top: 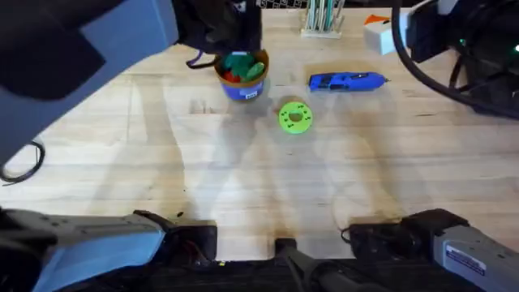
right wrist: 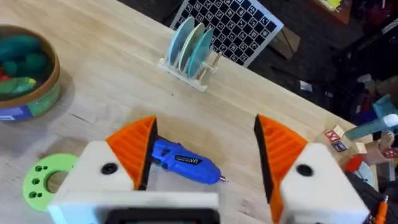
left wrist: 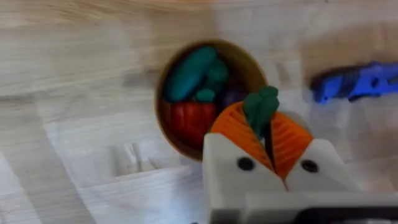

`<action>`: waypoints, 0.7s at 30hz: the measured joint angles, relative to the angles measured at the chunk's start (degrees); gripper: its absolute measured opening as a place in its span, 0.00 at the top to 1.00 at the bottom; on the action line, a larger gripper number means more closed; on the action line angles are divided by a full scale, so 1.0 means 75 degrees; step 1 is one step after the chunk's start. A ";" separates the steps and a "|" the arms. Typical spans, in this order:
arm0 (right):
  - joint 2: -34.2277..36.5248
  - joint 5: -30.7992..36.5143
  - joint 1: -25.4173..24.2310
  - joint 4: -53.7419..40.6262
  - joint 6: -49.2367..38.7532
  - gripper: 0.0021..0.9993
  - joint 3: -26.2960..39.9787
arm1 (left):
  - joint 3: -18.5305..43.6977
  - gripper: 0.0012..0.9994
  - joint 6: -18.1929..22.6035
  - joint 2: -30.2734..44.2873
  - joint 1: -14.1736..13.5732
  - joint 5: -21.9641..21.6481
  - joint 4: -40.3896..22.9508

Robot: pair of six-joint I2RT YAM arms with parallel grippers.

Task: Pick up the gripper from the table and insert it into the empty holder that is missing its gripper. Then pick up a screw, insert it into the mounting hole, and use the screwdriver to tighten it. Finally, clean up the table by picking up the vegetable and placing it into the bucket.

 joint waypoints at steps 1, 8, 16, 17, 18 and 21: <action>-0.0001 -0.0001 0.0000 -0.0007 0.0000 0.13 0.0000 | 0.0000 0.96 0.0043 0.0119 0.0153 -0.0105 0.0196; 0.0001 0.0001 0.0000 -0.0007 0.0000 0.13 0.0000 | -0.0009 0.04 0.0051 0.0827 0.0572 -0.0340 0.0969; -0.0099 0.0001 0.0000 -0.0249 0.0243 0.13 0.0000 | -0.0006 0.01 0.0059 0.0230 0.0560 -0.0342 0.0379; -0.0194 -0.0001 0.0000 -0.0411 0.0379 0.13 0.0000 | -0.0006 0.01 0.0063 -0.0036 0.0560 -0.0342 0.0163; -0.0300 -0.0001 0.0000 -0.0551 0.0490 0.13 0.0000 | -0.0006 0.01 0.0065 -0.0289 0.0560 -0.0342 0.0006; -0.0690 -0.0001 0.0000 -0.0730 0.0739 0.13 0.0000 | 0.0009 0.01 0.0075 -0.1234 0.0560 -0.0342 -0.0553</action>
